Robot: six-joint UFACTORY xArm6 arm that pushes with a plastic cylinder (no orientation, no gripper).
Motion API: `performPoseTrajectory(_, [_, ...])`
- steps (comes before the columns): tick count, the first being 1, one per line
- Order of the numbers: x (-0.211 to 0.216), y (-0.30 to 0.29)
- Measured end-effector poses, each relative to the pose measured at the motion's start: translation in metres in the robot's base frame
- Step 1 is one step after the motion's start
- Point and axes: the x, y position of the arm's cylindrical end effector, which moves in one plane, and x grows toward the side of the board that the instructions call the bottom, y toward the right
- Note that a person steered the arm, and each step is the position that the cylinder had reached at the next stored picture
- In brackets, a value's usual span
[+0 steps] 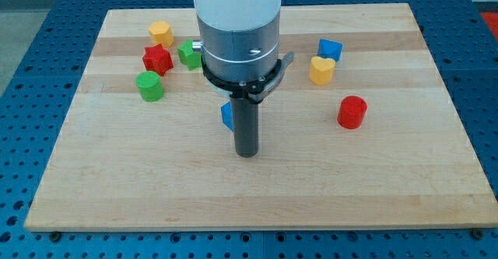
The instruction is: Slide the cube right towards the green circle
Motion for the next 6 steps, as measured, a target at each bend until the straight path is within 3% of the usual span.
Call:
performPoseTrajectory(2, [-0.07,-0.01])
performPoseTrajectory(3, [-0.082,-0.019])
performPoseTrajectory(5, [-0.058,-0.053])
performPoseTrajectory(6, [-0.068,-0.055])
